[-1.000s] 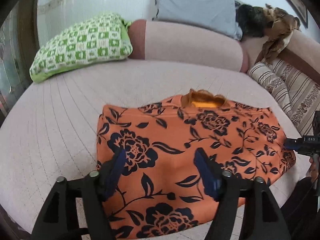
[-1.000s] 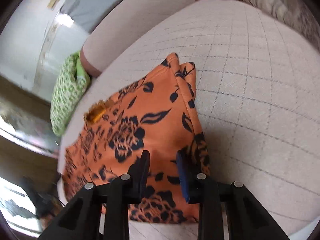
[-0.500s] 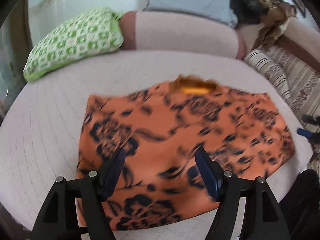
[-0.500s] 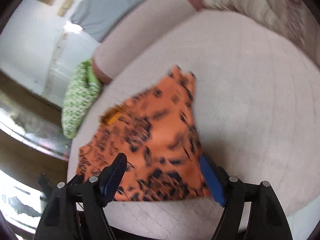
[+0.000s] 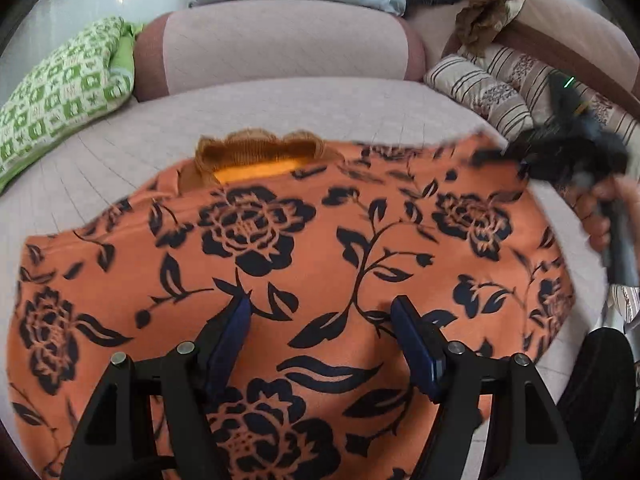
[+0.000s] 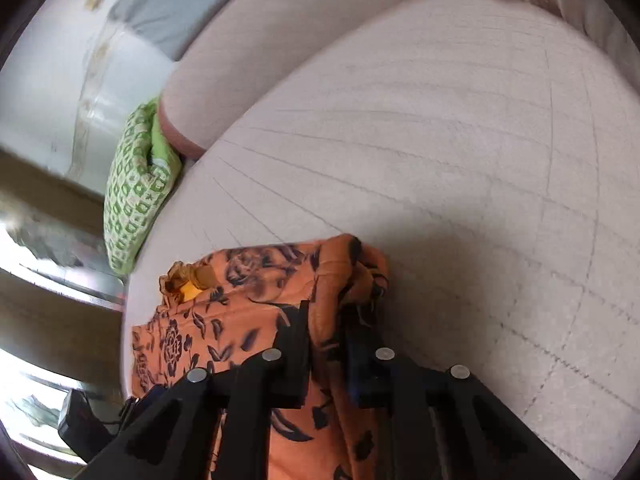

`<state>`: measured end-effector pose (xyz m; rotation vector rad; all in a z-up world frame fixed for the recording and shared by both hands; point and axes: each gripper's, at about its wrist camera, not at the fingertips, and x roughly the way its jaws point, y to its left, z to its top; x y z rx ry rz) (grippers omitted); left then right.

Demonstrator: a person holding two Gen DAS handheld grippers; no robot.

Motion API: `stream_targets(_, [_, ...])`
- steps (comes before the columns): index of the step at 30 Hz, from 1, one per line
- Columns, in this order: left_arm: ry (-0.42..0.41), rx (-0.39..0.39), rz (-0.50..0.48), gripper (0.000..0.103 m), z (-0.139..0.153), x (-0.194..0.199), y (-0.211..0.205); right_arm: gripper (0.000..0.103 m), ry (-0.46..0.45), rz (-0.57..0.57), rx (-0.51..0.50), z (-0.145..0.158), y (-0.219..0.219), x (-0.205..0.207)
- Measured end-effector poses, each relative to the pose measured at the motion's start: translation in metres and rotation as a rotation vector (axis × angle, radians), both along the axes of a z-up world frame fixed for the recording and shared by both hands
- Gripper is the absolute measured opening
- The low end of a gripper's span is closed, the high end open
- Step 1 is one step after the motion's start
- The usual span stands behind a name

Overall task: Fold small clothes
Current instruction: 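Smooth the folded blouse flat with both tools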

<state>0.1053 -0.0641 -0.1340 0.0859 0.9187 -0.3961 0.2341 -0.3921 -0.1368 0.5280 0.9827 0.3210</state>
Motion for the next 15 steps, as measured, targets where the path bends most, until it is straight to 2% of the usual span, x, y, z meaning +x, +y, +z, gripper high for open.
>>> stream_targets(2, [-0.015, -0.006, 0.000, 0.073, -0.002, -0.003, 0.002, 0.013, -0.102, -0.033, -0.087, 0.023, 0.006, -0.011])
stream_targets(3, [-0.020, -0.006, 0.000, 0.074, -0.003, -0.004, 0.002, 0.012, -0.109, -0.046, -0.130, 0.022, 0.006, -0.013])
stream_targets(4, [-0.024, -0.004, 0.002, 0.075, -0.005, -0.002, 0.000, 0.012, -0.028, -0.037, -0.146, 0.000, 0.006, -0.003])
stream_targets(5, [-0.026, 0.003, 0.005, 0.075, -0.006, -0.002, -0.002, 0.012, 0.094, -0.034, -0.128, -0.031, 0.003, 0.008])
stream_targets(6, [-0.025, 0.014, 0.006, 0.075, -0.006, -0.001, -0.004, 0.015, 0.113, -0.064, -0.070, -0.048, -0.004, 0.009])
stream_targets(7, [-0.023, 0.022, 0.006, 0.075, -0.005, -0.001, -0.005, 0.017, 0.074, -0.098, 0.015, -0.045, -0.012, 0.002])
stream_targets(9, [-0.014, 0.012, 0.009, 0.075, -0.001, -0.003, -0.002, 0.027, 0.042, -0.126, 0.055, -0.029, -0.016, -0.012])
stream_targets(10, [-0.007, 0.008, 0.013, 0.075, 0.000, -0.003, -0.003, 0.040, 0.020, -0.133, 0.028, -0.018, -0.016, -0.020])
stream_targets(11, [-0.005, 0.000, 0.022, 0.075, 0.003, -0.004, 0.000, 0.060, -0.001, -0.144, 0.008, -0.009, -0.016, -0.029])
stream_targets(12, [-0.007, -0.013, 0.031, 0.075, 0.005, -0.006, 0.003, 0.066, -0.027, -0.146, -0.001, 0.000, -0.015, -0.038])
stream_targets(15, [-0.026, -0.048, 0.049, 0.075, 0.019, -0.018, 0.014, 0.066, -0.081, -0.092, 0.049, 0.029, -0.003, -0.076])
